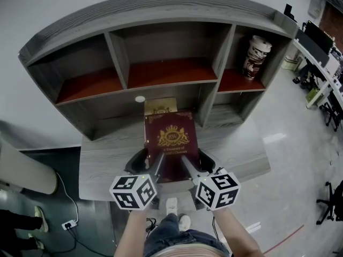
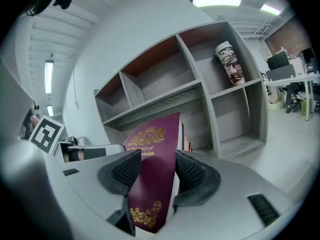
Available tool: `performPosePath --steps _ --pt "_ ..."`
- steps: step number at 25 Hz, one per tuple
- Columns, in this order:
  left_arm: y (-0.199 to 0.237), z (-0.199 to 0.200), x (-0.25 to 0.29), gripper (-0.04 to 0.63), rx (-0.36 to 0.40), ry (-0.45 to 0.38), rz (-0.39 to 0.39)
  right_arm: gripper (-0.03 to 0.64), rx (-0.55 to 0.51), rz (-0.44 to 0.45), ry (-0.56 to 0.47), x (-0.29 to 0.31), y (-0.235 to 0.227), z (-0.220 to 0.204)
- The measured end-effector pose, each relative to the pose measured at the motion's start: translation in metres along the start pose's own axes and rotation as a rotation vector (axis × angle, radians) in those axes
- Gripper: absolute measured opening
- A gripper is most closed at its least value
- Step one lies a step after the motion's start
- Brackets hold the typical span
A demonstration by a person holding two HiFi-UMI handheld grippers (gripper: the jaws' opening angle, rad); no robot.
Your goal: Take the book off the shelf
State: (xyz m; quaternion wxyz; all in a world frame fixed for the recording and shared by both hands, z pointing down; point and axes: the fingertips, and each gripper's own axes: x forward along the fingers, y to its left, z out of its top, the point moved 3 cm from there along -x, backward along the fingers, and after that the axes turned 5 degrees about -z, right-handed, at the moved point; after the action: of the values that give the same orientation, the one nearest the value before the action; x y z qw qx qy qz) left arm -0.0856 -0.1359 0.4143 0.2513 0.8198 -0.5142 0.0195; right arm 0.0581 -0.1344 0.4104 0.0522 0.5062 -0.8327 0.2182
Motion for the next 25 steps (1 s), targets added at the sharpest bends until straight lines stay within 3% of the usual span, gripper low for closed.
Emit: performPosePath --steps 25 --pt "-0.041 -0.025 -0.046 0.246 0.024 -0.029 0.011 0.196 0.015 0.005 -0.054 -0.062 0.009 -0.018"
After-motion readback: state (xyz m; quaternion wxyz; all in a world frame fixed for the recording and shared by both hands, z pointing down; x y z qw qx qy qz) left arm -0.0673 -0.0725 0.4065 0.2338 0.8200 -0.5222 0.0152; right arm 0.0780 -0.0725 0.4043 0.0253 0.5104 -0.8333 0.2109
